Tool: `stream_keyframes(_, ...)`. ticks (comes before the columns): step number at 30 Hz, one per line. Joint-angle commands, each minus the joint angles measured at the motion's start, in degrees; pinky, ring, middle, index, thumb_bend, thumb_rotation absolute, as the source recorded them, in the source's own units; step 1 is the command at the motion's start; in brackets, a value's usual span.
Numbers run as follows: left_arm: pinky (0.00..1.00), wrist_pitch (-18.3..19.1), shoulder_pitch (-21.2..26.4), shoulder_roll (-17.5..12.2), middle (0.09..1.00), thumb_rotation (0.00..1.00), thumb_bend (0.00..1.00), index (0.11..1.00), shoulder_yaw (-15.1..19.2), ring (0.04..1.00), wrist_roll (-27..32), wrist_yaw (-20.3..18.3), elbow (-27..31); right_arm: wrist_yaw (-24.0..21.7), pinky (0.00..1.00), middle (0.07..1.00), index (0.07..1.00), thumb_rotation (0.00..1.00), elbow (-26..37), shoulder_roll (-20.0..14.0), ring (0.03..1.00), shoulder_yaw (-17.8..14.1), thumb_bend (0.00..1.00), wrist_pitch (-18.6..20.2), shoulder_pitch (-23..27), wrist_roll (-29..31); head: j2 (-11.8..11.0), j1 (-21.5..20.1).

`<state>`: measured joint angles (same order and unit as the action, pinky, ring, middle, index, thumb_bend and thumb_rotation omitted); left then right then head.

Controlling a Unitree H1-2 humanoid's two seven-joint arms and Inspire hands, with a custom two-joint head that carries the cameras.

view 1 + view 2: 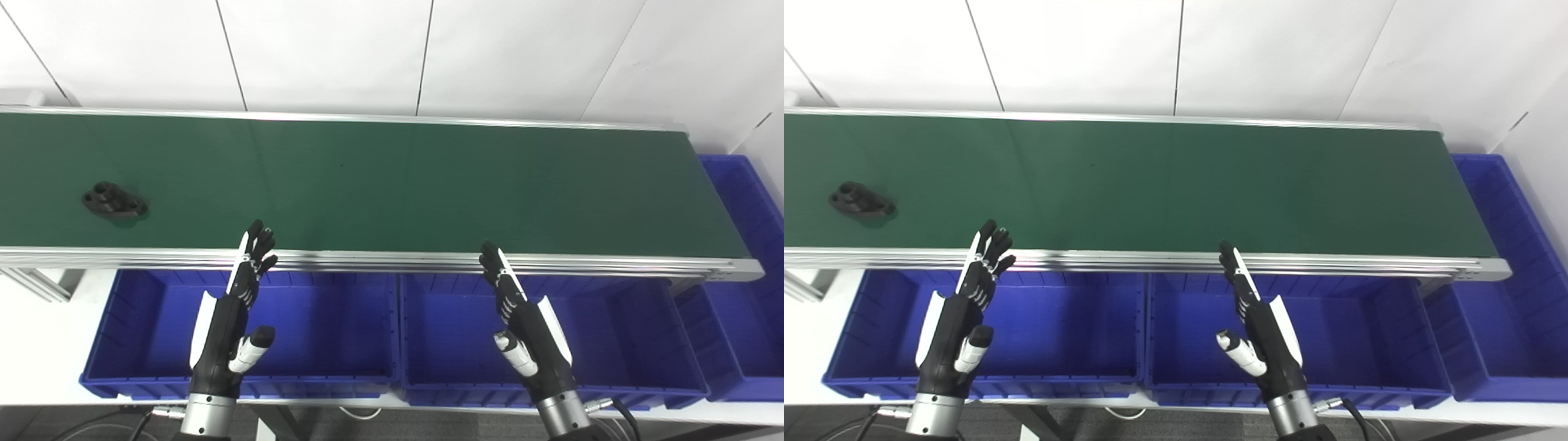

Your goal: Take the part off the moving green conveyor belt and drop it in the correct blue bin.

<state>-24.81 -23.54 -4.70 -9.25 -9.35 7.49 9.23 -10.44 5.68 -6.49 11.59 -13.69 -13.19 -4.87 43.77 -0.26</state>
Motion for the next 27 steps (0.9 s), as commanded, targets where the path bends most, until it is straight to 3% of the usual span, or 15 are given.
stream_keyframes(1, 0.88, -2.02, -0.28, -0.10, 0.973, 1.00, 1.00, 1.000, 0.00, 0.953, -0.81, 0.37, 1.02, 0.00, 1.00, 1.000, 1.000, 0.93, 0.63, 0.22, 1.000, 0.10, 1.00, -2.57, -0.04, 0.95, 0.07, 0.04)
stream_keyframes(6, 0.88, -2.08, -0.94, -0.29, 0.975, 1.00, 1.00, 1.000, -0.40, 0.954, -0.95, 0.91, 0.51, 0.13, 1.00, 1.000, 1.000, 0.93, 0.00, 0.13, 1.000, 0.27, 1.00, -3.57, -0.58, 0.47, -3.22, 0.38)
stream_keyframes(7, 0.90, -2.08, -1.17, -0.32, 0.987, 1.00, 1.00, 1.000, -0.70, 0.968, -0.41, 0.45, 0.20, 0.39, 1.00, 1.000, 1.000, 0.95, -1.02, 0.00, 1.000, 0.30, 1.00, -4.80, -0.65, -0.17, -6.39, 0.69)
stream_keyframes(13, 0.91, -2.10, -1.15, -1.59, 1.000, 0.99, 1.00, 1.000, -2.37, 0.979, 0.60, 0.67, -3.04, 0.48, 1.00, 1.000, 1.000, 0.93, -6.60, 0.11, 1.000, 0.28, 1.00, -9.81, -0.87, 0.67, -13.50, 1.30)
stream_keyframes(16, 0.89, -2.10, -0.65, -1.90, 1.000, 0.98, 1.00, 1.000, -2.79, 0.970, 0.27, 1.45, -3.98, 0.22, 1.00, 1.000, 1.000, 0.92, -7.21, 0.27, 1.000, 0.33, 1.00, -9.99, -0.61, 1.23, -14.10, 1.37)
stream_keyframes(27, 0.88, -2.10, -0.30, -2.34, 1.000, 0.98, 1.00, 1.000, -3.14, 0.973, 0.41, 2.07, -3.86, 0.77, 1.00, 1.000, 1.000, 0.91, -6.51, 0.81, 1.000, 0.24, 1.00, -9.20, -0.41, 0.69, -12.89, 1.12)
